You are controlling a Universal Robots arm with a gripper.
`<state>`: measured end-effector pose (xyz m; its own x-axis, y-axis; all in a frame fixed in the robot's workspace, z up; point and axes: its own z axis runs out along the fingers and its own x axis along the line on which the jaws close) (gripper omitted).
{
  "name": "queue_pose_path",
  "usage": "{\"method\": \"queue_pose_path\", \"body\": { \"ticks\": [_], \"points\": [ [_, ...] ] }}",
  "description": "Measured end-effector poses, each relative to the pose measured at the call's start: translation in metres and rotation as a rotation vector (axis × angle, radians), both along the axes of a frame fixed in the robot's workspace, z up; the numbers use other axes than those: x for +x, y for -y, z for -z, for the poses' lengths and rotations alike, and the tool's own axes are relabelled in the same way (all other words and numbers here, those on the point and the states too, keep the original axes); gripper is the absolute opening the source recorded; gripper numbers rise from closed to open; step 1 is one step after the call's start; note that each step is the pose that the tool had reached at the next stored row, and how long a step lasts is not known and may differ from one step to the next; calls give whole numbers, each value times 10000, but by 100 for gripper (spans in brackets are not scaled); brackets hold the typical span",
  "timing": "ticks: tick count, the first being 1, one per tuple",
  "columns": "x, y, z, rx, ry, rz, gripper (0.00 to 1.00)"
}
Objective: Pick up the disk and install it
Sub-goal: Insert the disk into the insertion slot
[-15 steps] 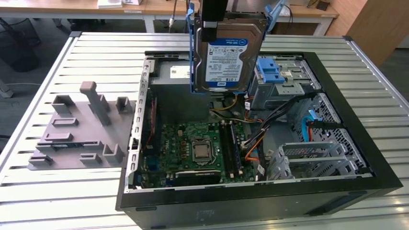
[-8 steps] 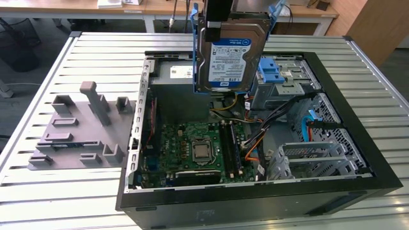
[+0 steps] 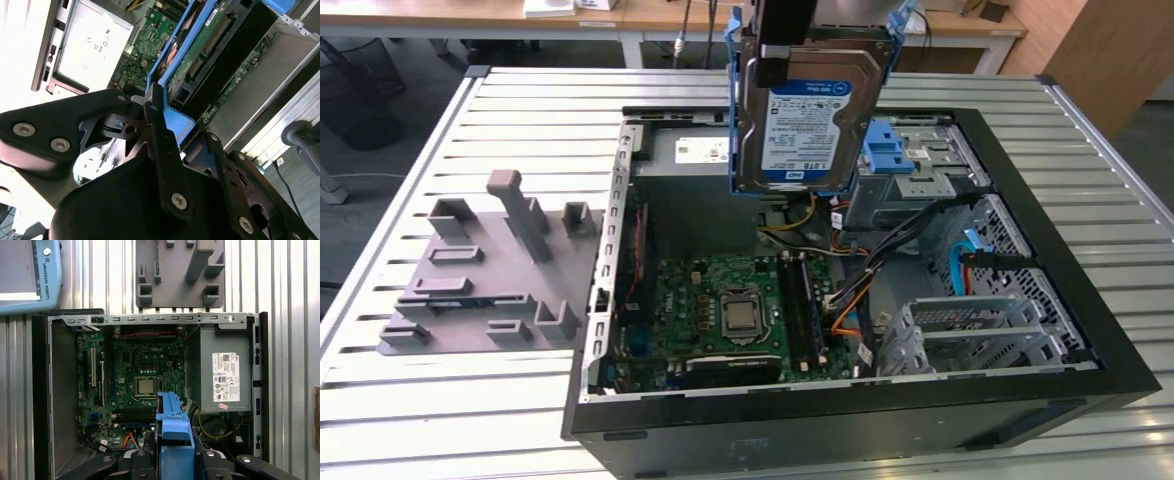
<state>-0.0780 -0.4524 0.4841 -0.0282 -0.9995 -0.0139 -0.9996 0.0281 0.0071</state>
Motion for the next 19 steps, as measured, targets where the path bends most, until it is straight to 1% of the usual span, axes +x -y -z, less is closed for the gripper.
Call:
{"method": "queue_pose_path", "body": {
  "ticks": [8, 11, 14, 19],
  "points": [
    [5, 0, 0, 0, 0, 0, 36],
    [5, 14, 1, 1, 0, -1, 36],
    [5, 57, 1, -1, 0, -1, 36],
    [5, 159, 3, -1, -1, 0, 36]
  ]
}}
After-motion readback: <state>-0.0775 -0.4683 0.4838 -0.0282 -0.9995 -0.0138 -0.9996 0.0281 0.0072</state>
